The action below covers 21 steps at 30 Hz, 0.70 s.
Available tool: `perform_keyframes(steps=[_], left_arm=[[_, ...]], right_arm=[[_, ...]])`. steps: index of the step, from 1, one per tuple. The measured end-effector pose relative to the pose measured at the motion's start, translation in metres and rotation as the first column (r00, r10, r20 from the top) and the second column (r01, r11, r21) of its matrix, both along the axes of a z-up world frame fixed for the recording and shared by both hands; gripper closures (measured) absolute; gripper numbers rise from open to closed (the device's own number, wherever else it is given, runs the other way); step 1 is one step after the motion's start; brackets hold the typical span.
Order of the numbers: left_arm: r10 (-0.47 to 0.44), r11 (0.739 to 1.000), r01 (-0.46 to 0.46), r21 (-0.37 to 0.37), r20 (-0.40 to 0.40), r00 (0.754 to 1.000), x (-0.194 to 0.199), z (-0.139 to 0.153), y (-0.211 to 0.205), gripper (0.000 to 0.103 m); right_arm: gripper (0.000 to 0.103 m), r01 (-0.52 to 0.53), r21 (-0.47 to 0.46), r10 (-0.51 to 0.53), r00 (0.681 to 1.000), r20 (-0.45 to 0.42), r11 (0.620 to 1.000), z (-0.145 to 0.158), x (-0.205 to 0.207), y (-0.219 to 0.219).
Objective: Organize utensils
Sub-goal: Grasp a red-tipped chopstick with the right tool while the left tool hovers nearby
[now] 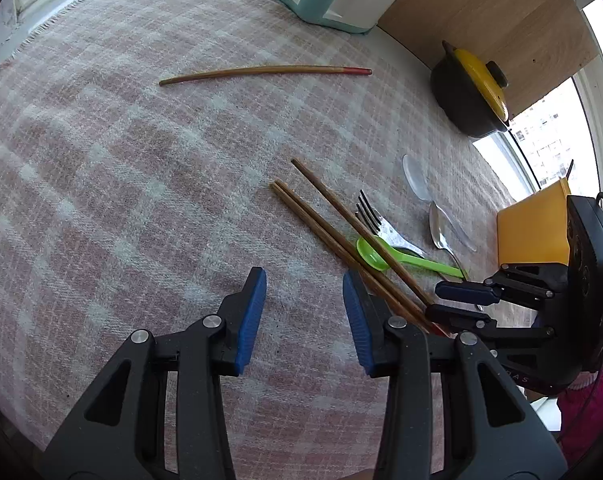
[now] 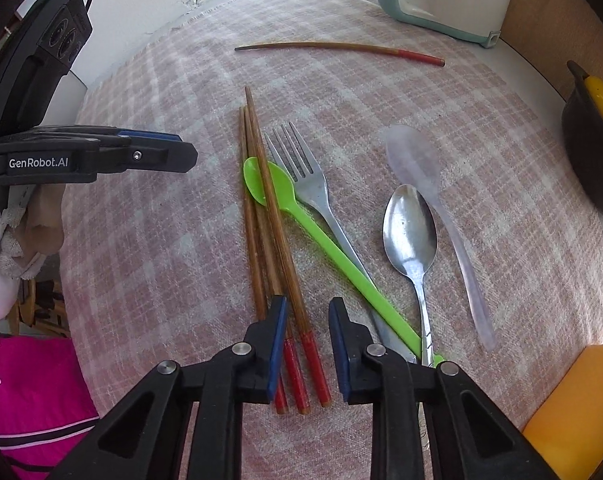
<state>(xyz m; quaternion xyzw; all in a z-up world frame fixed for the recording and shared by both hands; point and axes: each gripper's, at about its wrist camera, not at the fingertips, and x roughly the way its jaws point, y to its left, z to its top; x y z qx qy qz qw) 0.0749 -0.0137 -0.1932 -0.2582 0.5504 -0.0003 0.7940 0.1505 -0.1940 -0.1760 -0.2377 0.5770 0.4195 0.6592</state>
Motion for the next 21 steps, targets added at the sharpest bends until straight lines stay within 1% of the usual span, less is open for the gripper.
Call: perform_keyframes(steps=[1, 2, 3, 8, 11, 15, 17, 21], left_arm=[[-0.002, 1.000, 0.002, 0.000, -0.003, 1.000, 0.001, -0.001, -0.002, 0.063], [-0.003, 1.000, 0.003, 0.001, -0.008, 1.000, 0.001, -0.002, -0.004, 0.068], [-0.002, 1.000, 0.002, 0.000, -0.013, 1.000, 0.002, -0.003, -0.007, 0.070], [0.015, 1.000, -0.015, -0.003, -0.019, 1.000, 0.008, -0.006, -0.021, 0.071], [0.033, 0.999, -0.032, 0.007, -0.028, 0.999, 0.012, -0.008, -0.029, 0.076], [0.080, 0.996, -0.079, 0.029, -0.032, 0.996, 0.015, -0.009, -0.039, 0.076], [0.095, 0.994, -0.093, 0.055, -0.035, 0.995, 0.017, -0.009, -0.045, 0.076], [0.111, 0.981, -0.105, 0.161, -0.033, 0.993, 0.021, -0.007, -0.060, 0.076]], right_arm=[[0.082, -0.002, 0.001, 0.002, 1.000, -0.001, 1.000, -0.001, 0.001, 0.003], [0.084, -0.001, 0.002, 0.001, 1.000, -0.001, 1.000, -0.002, 0.002, 0.003], [0.085, -0.001, 0.002, 0.001, 1.000, -0.003, 1.000, -0.002, 0.003, 0.005], [0.086, -0.025, -0.004, 0.025, 1.000, -0.008, 1.000, -0.006, 0.004, 0.006], [0.090, -0.030, 0.002, 0.030, 0.999, -0.015, 1.000, -0.007, 0.006, 0.005], [0.092, -0.018, 0.014, 0.019, 0.999, -0.028, 1.000, -0.007, 0.013, -0.002], [0.091, -0.013, 0.019, 0.014, 0.999, -0.033, 1.000, -0.007, 0.015, -0.006], [0.091, -0.016, 0.028, 0.017, 0.999, -0.040, 0.999, -0.007, 0.015, -0.010]])
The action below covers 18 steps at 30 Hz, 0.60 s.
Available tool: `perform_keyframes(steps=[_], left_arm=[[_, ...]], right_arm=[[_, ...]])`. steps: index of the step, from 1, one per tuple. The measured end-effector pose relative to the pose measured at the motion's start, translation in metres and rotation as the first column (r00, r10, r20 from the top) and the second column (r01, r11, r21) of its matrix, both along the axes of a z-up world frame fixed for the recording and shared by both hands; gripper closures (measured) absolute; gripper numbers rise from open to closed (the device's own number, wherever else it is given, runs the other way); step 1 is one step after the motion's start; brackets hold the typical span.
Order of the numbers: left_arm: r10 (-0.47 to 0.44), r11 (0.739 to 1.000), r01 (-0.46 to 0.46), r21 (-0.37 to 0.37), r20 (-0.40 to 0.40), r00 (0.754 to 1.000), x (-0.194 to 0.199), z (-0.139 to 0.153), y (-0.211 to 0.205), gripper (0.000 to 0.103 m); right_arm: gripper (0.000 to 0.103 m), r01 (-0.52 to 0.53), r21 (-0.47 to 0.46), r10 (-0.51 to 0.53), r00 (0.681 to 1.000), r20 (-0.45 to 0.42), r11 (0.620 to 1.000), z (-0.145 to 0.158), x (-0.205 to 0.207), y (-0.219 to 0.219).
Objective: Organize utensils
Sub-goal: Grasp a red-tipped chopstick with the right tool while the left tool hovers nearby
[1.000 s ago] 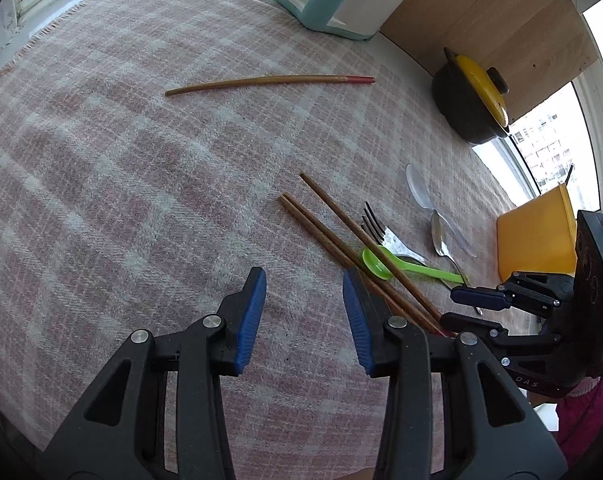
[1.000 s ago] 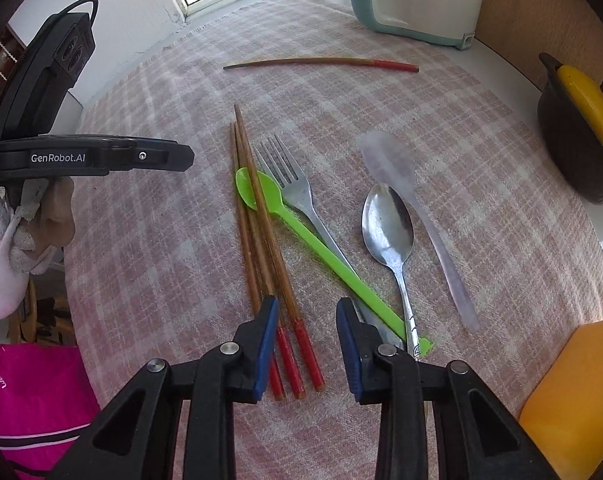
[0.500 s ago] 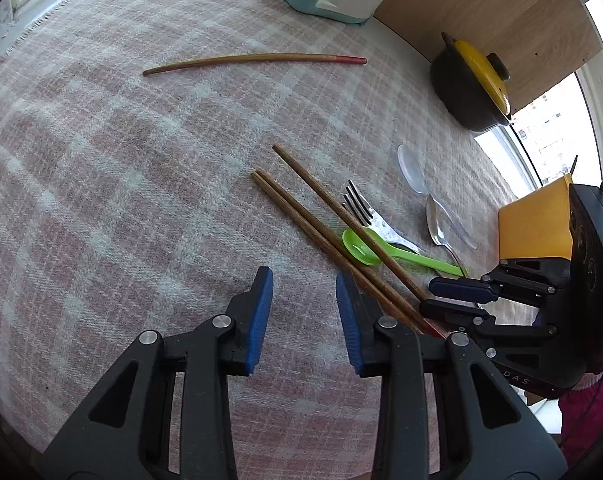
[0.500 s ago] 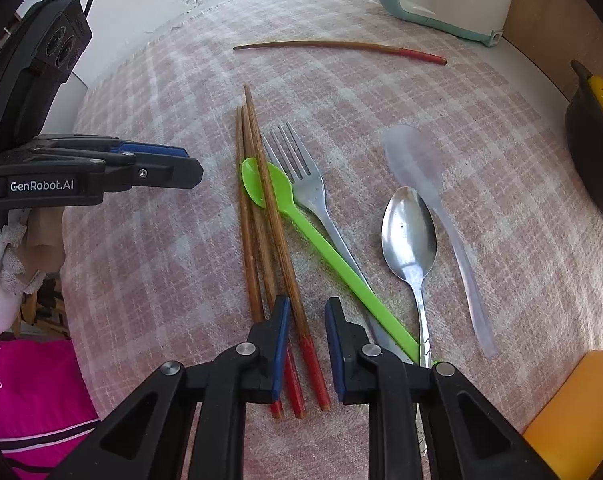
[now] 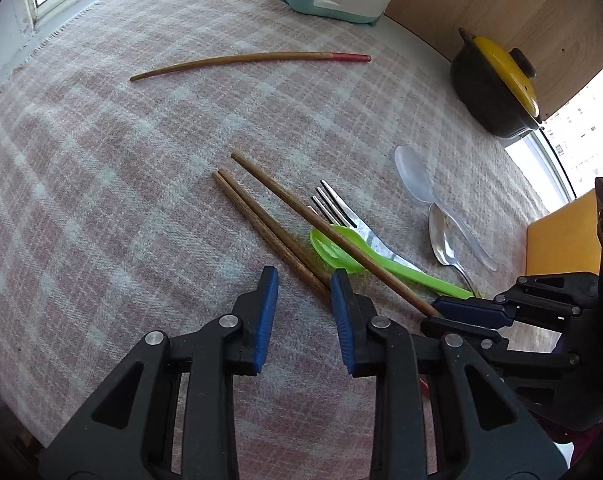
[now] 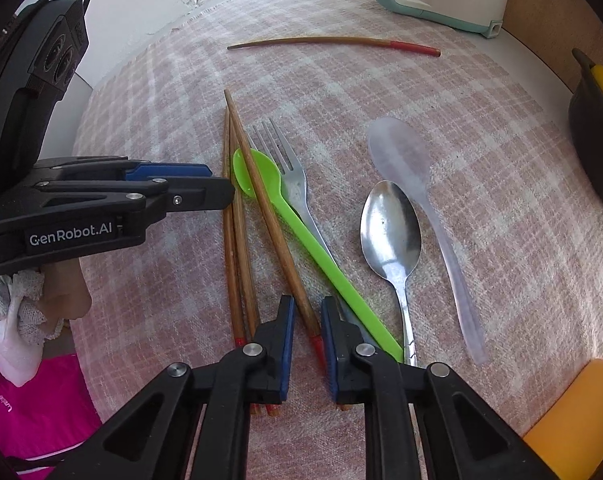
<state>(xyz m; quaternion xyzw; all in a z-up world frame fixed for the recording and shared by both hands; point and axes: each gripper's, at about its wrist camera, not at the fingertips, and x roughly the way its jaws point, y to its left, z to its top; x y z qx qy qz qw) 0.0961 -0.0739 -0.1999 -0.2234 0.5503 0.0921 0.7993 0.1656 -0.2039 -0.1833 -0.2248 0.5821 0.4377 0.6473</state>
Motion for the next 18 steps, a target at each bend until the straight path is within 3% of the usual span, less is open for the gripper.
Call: perform_keyframes(steps=[6, 13, 18], left_arm=[[0.010, 0.998, -0.009, 0.058, -0.014, 1.000, 0.007, 0.001, -0.006, 0.073], [0.019, 1.000, -0.020, -0.022, -0.026, 0.999, 0.003, 0.000, 0.003, 0.073], [-0.044, 0.999, 0.044, -0.017, -0.035, 0.998, 0.002, 0.003, 0.003, 0.074]], right_arm=[[0.091, 0.035, 0.041, -0.034, 0.999, -0.035, 0.999, -0.001, 0.005, -0.010], [0.094, 0.069, 0.071, -0.064, 0.995, -0.080, 0.995, 0.000, -0.002, -0.029], [0.095, 0.070, 0.065, -0.066, 0.995, -0.073, 0.995, 0.000, -0.013, -0.026]])
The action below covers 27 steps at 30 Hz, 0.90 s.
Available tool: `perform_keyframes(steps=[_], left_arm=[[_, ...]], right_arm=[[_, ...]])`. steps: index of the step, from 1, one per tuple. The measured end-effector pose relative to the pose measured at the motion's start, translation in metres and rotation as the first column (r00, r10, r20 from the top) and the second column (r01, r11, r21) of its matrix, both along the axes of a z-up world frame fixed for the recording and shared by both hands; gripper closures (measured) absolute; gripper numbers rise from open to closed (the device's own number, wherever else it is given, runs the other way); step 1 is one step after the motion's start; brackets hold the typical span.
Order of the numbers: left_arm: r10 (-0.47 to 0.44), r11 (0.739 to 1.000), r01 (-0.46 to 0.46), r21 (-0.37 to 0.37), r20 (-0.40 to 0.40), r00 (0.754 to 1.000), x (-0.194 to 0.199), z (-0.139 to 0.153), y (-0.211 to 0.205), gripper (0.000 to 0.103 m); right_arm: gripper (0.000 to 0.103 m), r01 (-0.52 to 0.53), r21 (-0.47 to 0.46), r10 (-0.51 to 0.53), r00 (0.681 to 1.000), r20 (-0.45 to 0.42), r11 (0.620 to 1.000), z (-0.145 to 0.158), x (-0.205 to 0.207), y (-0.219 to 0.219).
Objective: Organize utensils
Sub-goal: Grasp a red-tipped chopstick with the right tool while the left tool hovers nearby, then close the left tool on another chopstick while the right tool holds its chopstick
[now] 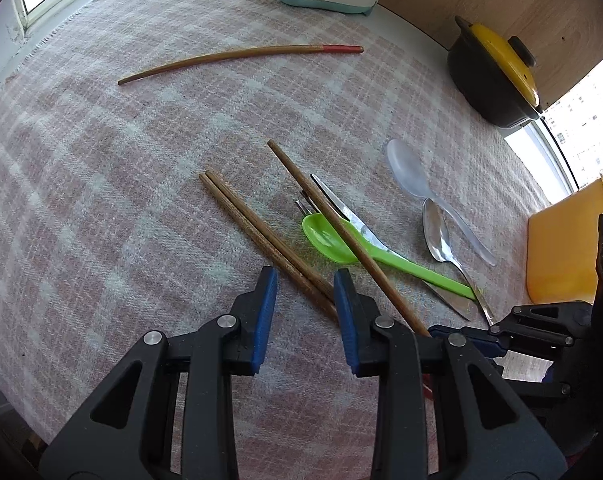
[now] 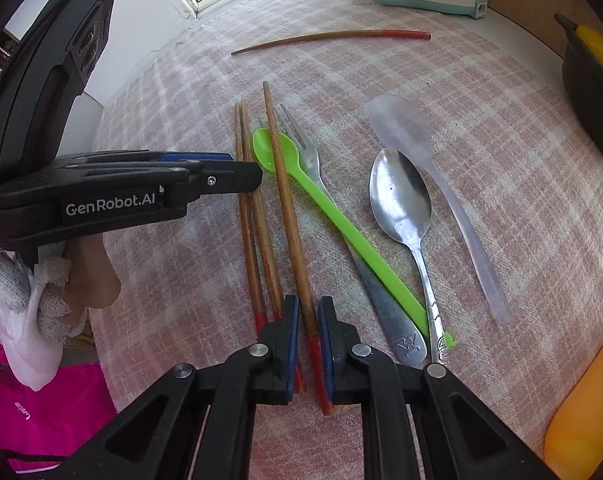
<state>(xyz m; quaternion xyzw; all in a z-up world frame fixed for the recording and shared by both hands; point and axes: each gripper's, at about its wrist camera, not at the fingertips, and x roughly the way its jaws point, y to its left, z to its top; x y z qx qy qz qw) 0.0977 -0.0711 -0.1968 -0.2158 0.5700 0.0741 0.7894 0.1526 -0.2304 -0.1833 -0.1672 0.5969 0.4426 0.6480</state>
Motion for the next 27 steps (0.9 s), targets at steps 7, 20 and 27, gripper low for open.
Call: perform_keyframes(steps=[7, 20, 27], left_arm=[[-0.072, 0.997, 0.072, -0.020, 0.000, 0.997, -0.007, 0.001, 0.006, 0.082], [-0.184, 0.982, 0.183, -0.041, -0.006, 0.983, -0.026, 0.002, 0.038, 0.088], [-0.168, 0.980, 0.169, -0.107, 0.017, 0.986, -0.022, 0.010, 0.028, 0.073]], right_arm=[[0.095, 0.036, 0.012, -0.035, 0.999, -0.034, 0.999, -0.002, -0.018, 0.009], [0.098, 0.192, -0.002, -0.192, 0.981, -0.034, 0.981, 0.000, -0.051, 0.033], [0.098, 0.272, -0.054, -0.273, 0.962, -0.002, 0.961, 0.000, -0.036, 0.010]])
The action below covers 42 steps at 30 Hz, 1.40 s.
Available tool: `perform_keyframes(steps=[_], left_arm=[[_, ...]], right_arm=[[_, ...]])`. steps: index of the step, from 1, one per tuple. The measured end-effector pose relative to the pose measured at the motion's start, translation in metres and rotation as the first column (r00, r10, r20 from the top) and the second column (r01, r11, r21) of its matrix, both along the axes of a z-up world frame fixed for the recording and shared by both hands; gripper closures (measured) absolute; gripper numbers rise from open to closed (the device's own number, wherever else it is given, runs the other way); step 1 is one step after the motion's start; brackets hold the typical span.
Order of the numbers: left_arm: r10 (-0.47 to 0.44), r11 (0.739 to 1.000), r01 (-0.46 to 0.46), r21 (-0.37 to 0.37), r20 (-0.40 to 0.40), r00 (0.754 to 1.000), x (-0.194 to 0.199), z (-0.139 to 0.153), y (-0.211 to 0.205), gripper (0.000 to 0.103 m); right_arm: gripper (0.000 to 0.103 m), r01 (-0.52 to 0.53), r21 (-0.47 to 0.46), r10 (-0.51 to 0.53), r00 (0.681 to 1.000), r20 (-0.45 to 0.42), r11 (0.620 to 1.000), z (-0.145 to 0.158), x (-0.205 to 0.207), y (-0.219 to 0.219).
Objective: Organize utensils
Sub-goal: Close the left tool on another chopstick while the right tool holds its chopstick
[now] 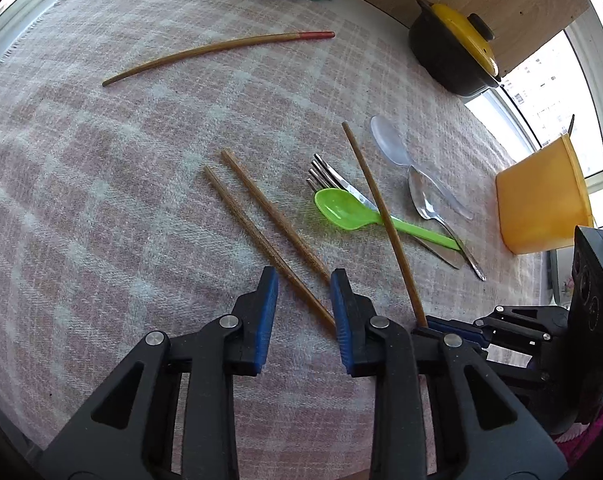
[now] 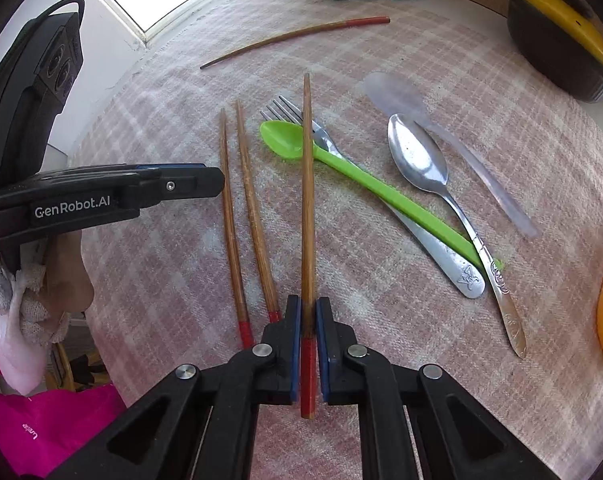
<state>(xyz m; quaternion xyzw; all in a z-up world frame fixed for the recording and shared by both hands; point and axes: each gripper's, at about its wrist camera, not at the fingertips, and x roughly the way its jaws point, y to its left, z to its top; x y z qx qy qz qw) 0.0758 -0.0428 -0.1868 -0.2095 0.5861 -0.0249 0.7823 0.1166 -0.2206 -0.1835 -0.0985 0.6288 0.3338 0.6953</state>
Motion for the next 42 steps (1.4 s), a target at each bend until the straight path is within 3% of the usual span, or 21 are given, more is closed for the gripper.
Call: perform_keyframes(steps=[4, 8, 13, 16, 20, 26, 28, 31, 34, 39, 42], left_arm=[[0.001, 0.998, 0.000, 0.056, -0.023, 1.000, 0.005, -0.005, -0.014, 0.073], [-0.011, 0.992, 0.013, 0.123, -0.017, 1.000, 0.010, -0.004, -0.031, 0.056], [-0.114, 0.949, 0.106, 0.298, 0.010, 0.993, 0.003, -0.005, -0.059, 0.053], [-0.174, 0.927, 0.159, 0.339, 0.014, 0.985, -0.003, -0.005, -0.059, 0.064], [-0.229, 0.933, 0.220, 0.286, -0.003, 0.974, -0.002, -0.003, -0.042, 0.072], [-0.395, 0.867, 0.378, 0.325, -0.016, 0.919, -0.006, 0.004, -0.030, 0.077], [-0.363, 0.885, 0.350, 0.307, -0.015, 0.932, -0.005, 0.007, -0.017, 0.077], [-0.237, 0.953, 0.236, 0.188, -0.016, 0.971, -0.007, 0.011, 0.009, 0.077], [-0.140, 0.983, 0.145, 0.111, -0.048, 0.989, -0.012, 0.006, 0.022, 0.078], [-0.008, 1.000, 0.006, -0.024, -0.086, 0.996, -0.022, -0.001, 0.034, 0.078], [0.029, 0.999, -0.034, -0.042, -0.109, 0.994, -0.024, -0.004, 0.033, 0.078]], right_arm=[[0.098, 0.038, 0.000, -0.038, 0.999, -0.010, 0.999, -0.001, 0.000, -0.014], [0.098, 0.046, 0.004, -0.046, 0.999, -0.013, 0.999, 0.000, -0.004, -0.024], [0.098, 0.050, 0.001, -0.050, 0.999, 0.008, 0.999, 0.005, -0.001, -0.035], [0.098, 0.051, -0.001, -0.051, 0.999, 0.015, 0.999, 0.008, 0.001, -0.041], [0.098, 0.049, 0.001, -0.049, 0.999, 0.021, 0.999, 0.011, 0.000, -0.046], [0.098, 0.048, 0.006, -0.048, 0.999, 0.023, 0.999, 0.012, 0.000, -0.044], [0.098, 0.045, 0.007, -0.045, 0.999, 0.023, 0.999, 0.013, 0.001, -0.042], [0.098, 0.041, 0.012, -0.042, 0.999, 0.027, 0.999, 0.014, 0.002, -0.037], [0.098, 0.037, 0.013, -0.038, 0.999, 0.030, 0.999, 0.015, 0.005, -0.033], [0.098, 0.029, 0.011, -0.029, 0.999, 0.033, 1.000, 0.013, 0.007, -0.028], [0.098, 0.022, 0.012, -0.022, 0.999, 0.033, 1.000, 0.013, 0.006, -0.027]])
